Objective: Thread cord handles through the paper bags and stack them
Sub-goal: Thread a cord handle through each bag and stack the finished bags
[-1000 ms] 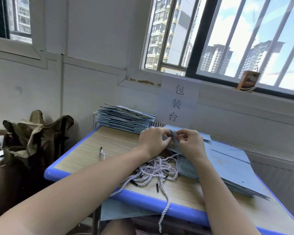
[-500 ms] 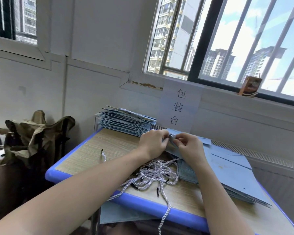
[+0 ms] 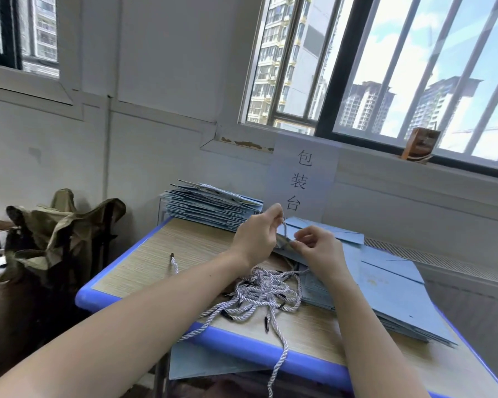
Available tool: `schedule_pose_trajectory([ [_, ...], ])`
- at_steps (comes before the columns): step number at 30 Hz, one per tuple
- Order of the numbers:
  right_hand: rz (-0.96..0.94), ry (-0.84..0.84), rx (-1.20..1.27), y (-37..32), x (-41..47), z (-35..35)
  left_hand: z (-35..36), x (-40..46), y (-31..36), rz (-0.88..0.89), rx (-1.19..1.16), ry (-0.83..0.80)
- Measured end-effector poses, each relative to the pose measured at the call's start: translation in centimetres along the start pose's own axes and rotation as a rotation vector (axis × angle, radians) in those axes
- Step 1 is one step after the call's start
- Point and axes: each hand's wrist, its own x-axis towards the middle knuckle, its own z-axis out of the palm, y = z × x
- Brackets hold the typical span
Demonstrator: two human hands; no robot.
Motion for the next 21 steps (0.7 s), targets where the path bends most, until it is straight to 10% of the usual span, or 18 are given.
schedule_pose_trajectory([
  [14,0.016,-0.069,-0.001,-0.08,-0.3,-0.04,0.13,0.04,-0.06,0.052,0.003,0.066],
  [21,0.077,-0.057,-0.485,0.44,-0.02,-0.49,-0.38,-0.12,0.52,-0.038,0.052,-0.045],
])
